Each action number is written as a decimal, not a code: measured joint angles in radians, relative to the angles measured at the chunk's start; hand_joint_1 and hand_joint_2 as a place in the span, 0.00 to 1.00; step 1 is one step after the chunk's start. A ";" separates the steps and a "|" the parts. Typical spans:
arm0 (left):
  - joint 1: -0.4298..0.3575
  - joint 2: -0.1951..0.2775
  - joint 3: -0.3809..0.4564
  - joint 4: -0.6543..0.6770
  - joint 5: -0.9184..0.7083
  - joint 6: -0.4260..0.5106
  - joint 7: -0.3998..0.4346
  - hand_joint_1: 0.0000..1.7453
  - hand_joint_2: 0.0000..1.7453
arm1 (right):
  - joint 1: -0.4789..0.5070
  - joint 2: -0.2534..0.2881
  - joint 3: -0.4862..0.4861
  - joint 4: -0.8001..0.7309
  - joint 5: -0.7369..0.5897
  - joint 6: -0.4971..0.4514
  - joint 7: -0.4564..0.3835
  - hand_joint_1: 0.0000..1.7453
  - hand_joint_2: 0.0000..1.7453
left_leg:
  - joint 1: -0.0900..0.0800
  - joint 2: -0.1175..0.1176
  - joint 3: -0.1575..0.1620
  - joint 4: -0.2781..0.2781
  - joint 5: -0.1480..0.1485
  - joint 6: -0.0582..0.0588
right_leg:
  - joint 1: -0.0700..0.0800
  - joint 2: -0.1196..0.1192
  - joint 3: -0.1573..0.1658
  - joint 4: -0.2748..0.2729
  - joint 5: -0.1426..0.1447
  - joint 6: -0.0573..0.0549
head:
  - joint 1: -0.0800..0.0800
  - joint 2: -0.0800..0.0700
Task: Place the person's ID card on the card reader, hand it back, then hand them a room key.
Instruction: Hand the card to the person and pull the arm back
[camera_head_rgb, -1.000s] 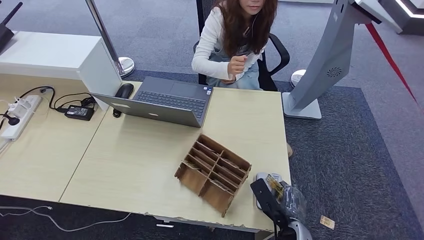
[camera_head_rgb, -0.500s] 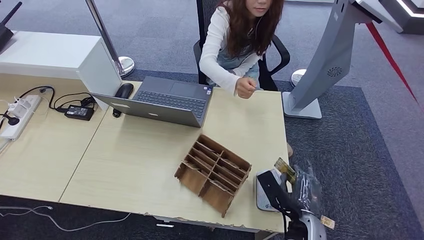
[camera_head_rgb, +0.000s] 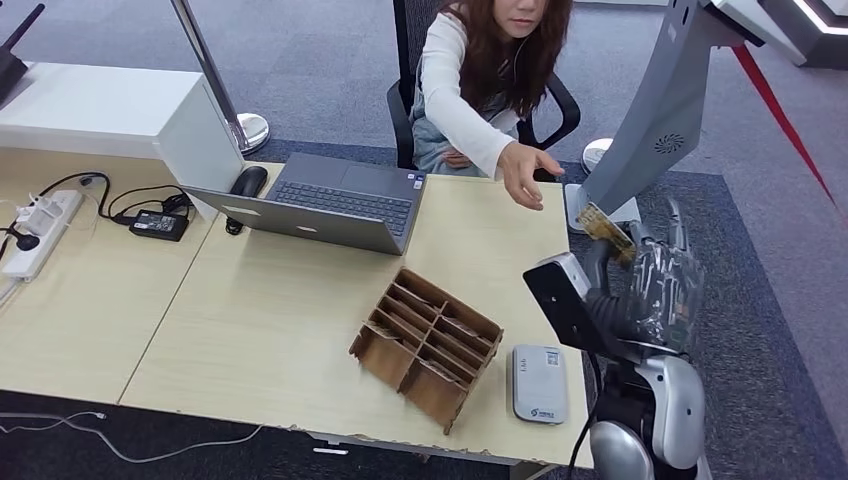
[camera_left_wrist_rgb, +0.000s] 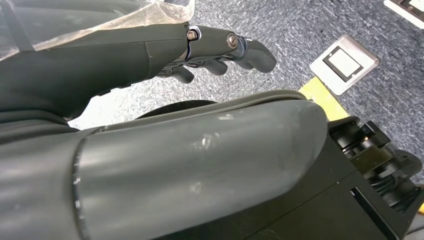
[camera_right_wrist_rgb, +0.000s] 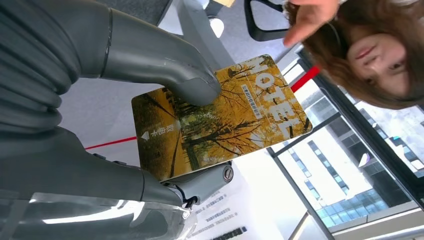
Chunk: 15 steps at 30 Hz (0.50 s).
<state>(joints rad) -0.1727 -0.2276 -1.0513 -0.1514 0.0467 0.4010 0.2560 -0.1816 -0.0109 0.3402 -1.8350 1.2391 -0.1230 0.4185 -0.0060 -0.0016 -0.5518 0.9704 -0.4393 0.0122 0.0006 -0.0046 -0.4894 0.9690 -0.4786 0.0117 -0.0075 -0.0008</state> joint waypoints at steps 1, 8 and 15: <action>0.000 0.001 0.000 0.000 0.000 0.001 -0.002 0.00 0.00 | -0.018 -0.001 0.008 -0.001 -0.009 0.009 0.006 1.00 1.00 | 0.000 0.000 0.000 0.000 0.000 0.000 | 0.000 0.000 0.000 0.000 0.000 0.000 | 0.000 0.000; 0.005 0.006 0.000 0.000 0.020 0.001 -0.021 0.00 0.00 | -0.163 0.001 0.059 0.089 -0.089 0.050 0.049 1.00 1.00 | 0.000 0.000 0.000 0.000 0.000 0.000 | 0.000 0.000 0.001 0.000 0.000 0.000 | 0.000 0.000; 0.012 0.007 0.000 0.000 0.070 -0.011 -0.019 0.00 0.00 | -0.290 0.037 0.091 0.295 -0.148 0.023 0.050 1.00 1.00 | 0.000 -0.003 -0.001 0.000 0.000 0.000 | 0.000 -0.003 0.001 0.000 0.000 0.000 | 0.000 0.000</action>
<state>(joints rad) -0.1605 -0.2207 -1.0513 -0.1514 0.1164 0.3900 0.2367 -0.4720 0.0263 0.4316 -1.5402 1.0910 -0.1003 0.4689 -0.0060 -0.0041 -0.5524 0.9704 -0.4389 0.0123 0.0008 -0.0075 -0.4886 0.9694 -0.4788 0.0119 -0.0076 -0.0008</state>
